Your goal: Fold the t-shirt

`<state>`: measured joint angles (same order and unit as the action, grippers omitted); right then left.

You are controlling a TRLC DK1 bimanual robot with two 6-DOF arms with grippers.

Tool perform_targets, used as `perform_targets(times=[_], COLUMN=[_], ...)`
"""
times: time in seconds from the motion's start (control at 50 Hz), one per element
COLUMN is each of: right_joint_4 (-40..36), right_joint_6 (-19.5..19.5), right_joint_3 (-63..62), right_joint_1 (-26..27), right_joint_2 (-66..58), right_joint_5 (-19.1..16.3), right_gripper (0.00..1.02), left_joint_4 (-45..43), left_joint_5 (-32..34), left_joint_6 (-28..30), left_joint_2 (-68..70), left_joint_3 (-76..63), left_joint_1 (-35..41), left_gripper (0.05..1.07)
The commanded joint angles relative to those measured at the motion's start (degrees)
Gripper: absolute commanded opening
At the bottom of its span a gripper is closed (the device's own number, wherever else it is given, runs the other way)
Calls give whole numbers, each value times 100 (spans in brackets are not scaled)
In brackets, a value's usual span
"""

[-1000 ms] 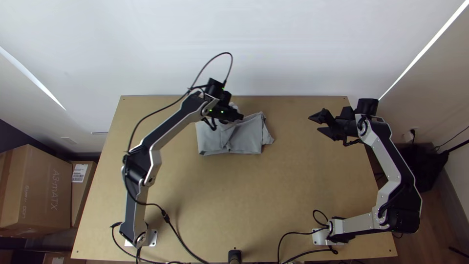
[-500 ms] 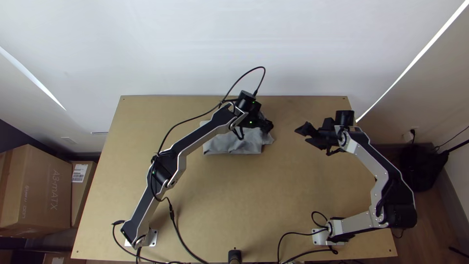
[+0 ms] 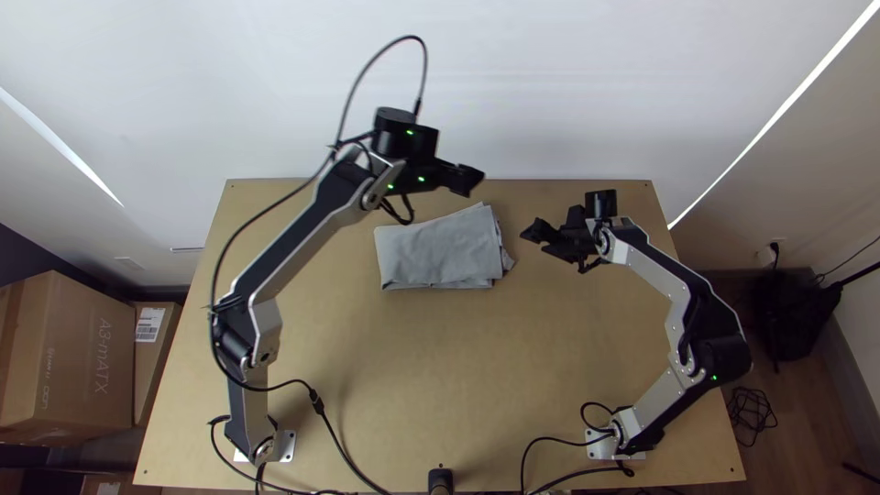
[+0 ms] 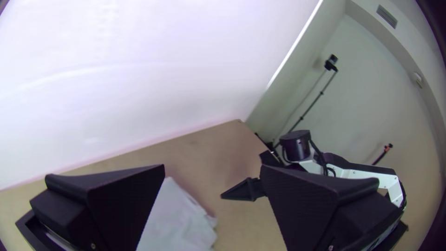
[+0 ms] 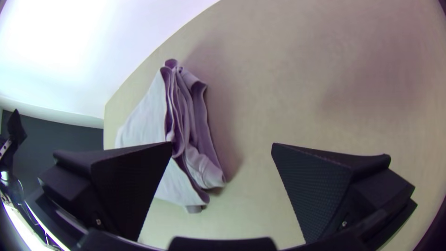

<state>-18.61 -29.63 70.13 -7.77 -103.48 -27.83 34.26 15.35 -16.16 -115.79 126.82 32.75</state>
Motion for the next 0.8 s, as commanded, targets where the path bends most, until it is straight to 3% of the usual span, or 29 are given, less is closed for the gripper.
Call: perform_targets(times=[0.0,0.64,0.72,0.78], right_joint_4=[59,51,33,-2], right_joint_6=[-61,-8,10,36], right_joint_3=[528,2075,2154,2207], right_joint_1=[-111,-1042,-1121,-1165], right_joint_2=[-480,-2185,-2308,-2378], right_joint_5=[-64,-82,-91,-91], right_gripper=[98,98,82,52], left_joint_4=[195,19,-77,-86], left_joint_5=[-138,-252,-252,-252], left_joint_6=[192,544,553,570], left_joint_2=[469,3537,3862,4046], left_joint_3=[-307,-3357,-3779,-4016], left_joint_1=[-278,-2432,-2599,-2765], left_gripper=[103,103,103,103])
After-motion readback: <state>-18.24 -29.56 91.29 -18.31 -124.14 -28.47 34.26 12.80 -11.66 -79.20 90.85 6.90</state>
